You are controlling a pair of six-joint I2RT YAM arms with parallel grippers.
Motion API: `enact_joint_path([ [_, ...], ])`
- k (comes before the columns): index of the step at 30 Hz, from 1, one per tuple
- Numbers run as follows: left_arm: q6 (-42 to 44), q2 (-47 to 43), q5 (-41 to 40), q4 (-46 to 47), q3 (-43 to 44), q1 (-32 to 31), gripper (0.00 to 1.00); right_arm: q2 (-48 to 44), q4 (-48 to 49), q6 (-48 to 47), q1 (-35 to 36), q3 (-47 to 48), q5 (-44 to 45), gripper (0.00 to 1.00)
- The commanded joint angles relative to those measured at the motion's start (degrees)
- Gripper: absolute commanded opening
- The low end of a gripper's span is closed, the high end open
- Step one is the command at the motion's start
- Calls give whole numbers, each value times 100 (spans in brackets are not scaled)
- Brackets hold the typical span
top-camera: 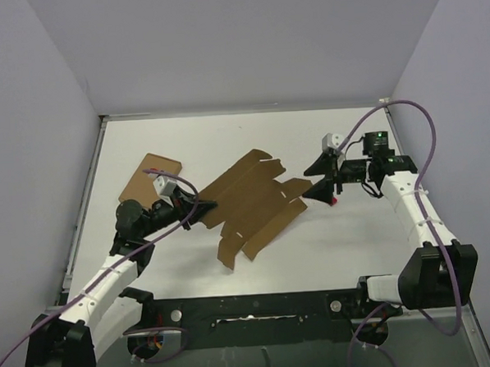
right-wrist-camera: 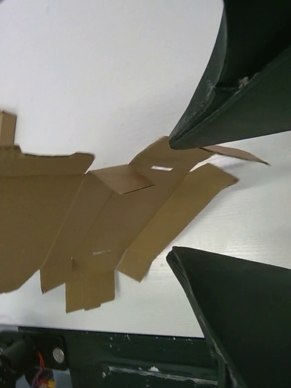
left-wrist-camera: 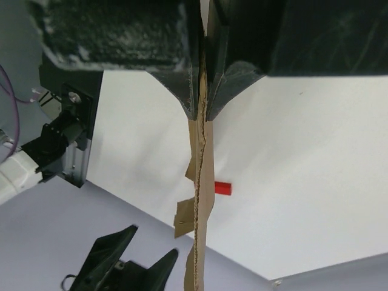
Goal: Fold the paper box
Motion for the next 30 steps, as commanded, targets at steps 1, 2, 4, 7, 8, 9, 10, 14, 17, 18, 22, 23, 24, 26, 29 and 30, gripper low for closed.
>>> enact_joint_path([
  [1, 240, 45, -502, -752, 247, 151, 0, -366, 900, 1002, -579, -82, -124, 66],
  [2, 244, 90, -578, -887, 289, 189, 0, -392, 1149, 1387, -650, -169, 6, 66],
  [4, 229, 149, -684, -1073, 321, 247, 0, -384, 1609, 1832, -732, -394, 505, 65],
  [7, 163, 150, -852, -1218, 301, 316, 0, -150, 1821, 1922, -744, -570, 829, 57],
  [8, 146, 135, -918, -1254, 284, 327, 0, -16, 1682, 1710, -734, -559, 746, 50],
  [9, 128, 118, -973, -1307, 281, 339, 0, 127, 1461, 1463, -703, -508, 699, 41],
  [10, 115, 94, -1040, -1377, 280, 353, 0, 331, 1167, 1240, -577, -406, 718, 32],
  [14, 51, 41, -1286, -1508, 239, 423, 0, 757, 799, 757, 65, -275, 1501, 18],
  [17, 2, 16, -1373, -1590, 215, 467, 0, 1011, 787, 613, 425, -289, 2211, 14],
  [18, -9, 7, -1397, -1610, 204, 476, 0, 1090, 765, 588, 470, -266, 2365, 13],
  [22, -37, -8, -1430, -1615, 166, 514, 0, 1262, 850, 523, 679, -313, 3093, 13],
  [23, -43, -3, -1426, -1615, 170, 521, 0, 1288, 918, 512, 736, -345, 3235, 13],
  [24, -45, 10, -1410, -1610, 174, 531, 0, 1317, 988, 521, 833, -380, 3360, 13],
  [26, -65, 24, -1376, -1578, 170, 536, 0, 1419, 1095, 544, 1000, -407, 3611, 12],
  [29, -87, 60, -1328, -1562, 174, 534, 0, 1612, 1335, 699, 1197, -407, 4096, 12],
  [30, -89, 64, -1319, -1555, 174, 534, 0, 1664, 1425, 776, 1237, -400, 4265, 12],
])
